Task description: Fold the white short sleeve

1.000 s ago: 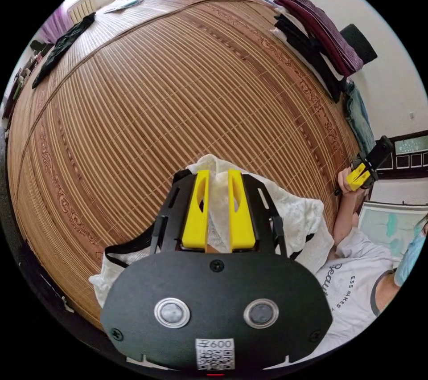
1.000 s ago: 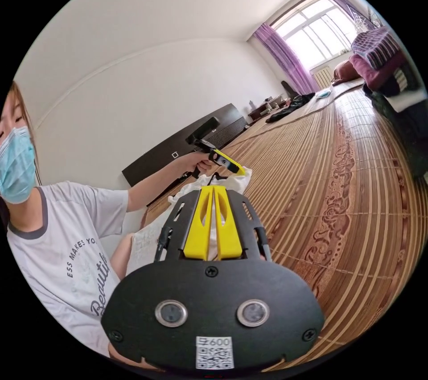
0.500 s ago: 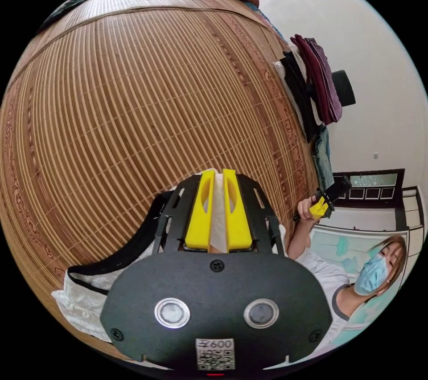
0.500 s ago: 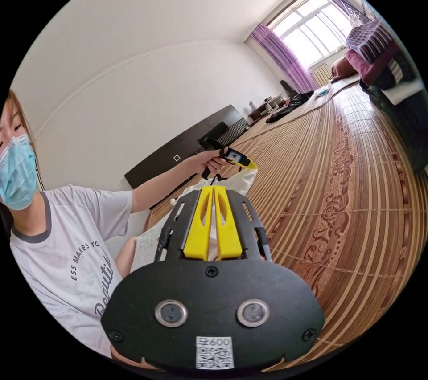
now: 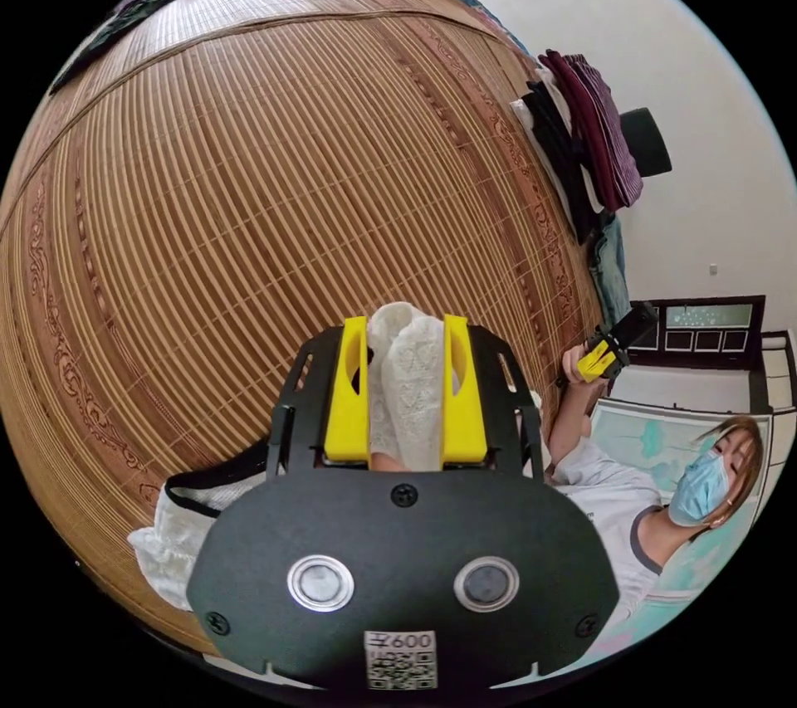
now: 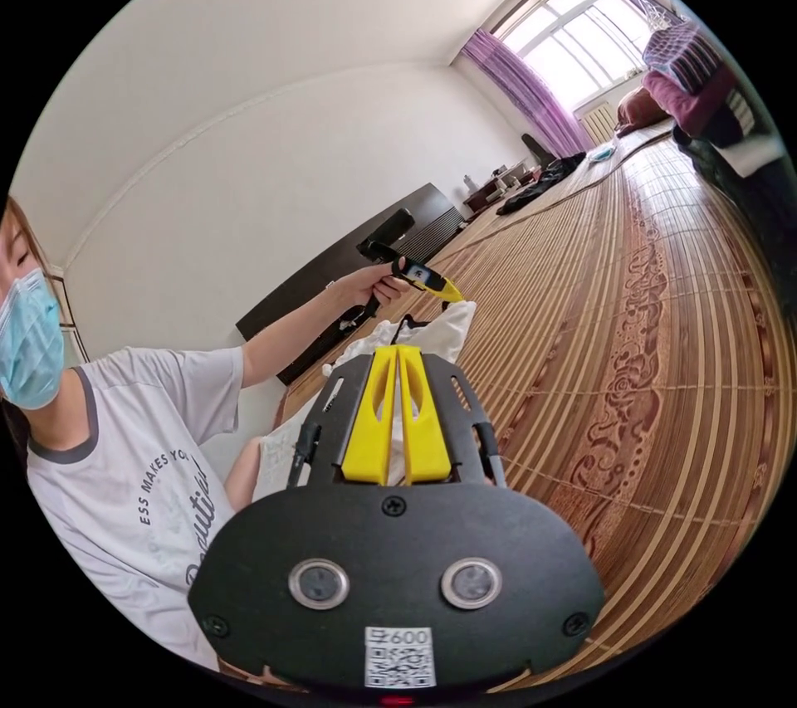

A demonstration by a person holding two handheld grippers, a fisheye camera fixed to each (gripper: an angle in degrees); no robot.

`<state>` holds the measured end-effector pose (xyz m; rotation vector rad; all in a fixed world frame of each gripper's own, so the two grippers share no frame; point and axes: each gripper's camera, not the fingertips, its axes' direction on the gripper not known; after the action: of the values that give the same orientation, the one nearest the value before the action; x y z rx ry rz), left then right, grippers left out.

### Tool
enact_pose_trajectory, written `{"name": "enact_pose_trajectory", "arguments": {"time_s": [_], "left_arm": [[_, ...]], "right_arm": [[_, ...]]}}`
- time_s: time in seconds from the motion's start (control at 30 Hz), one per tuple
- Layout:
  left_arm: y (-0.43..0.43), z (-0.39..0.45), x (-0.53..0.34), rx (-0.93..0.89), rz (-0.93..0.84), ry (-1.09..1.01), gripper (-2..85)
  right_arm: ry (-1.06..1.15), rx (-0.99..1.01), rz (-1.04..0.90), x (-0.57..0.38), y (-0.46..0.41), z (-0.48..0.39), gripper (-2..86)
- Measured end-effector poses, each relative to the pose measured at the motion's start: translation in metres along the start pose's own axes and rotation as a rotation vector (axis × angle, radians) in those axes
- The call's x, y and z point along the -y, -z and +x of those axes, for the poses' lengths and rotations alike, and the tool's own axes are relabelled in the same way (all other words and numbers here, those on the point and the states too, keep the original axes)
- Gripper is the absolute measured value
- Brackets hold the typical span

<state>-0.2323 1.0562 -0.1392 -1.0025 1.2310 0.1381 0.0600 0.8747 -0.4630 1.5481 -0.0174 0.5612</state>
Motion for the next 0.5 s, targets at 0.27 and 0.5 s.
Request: {"name": "enact_pose_trajectory", "arguments": {"time_s": [0.27, 0.5], "left_arm": [[0.007, 0.012, 0.001, 0.052, 0.060, 0.003, 11.8], [-0.003, 0.023, 0.006, 0.071, -0.009, 0.007, 10.8]], "right_arm": [[-0.015, 0.008, 0.022, -0.002, 0.003, 0.018, -0.9], [-0.019, -0.001, 0.023, -0.004, 0.002, 0.030, -0.8]]}}
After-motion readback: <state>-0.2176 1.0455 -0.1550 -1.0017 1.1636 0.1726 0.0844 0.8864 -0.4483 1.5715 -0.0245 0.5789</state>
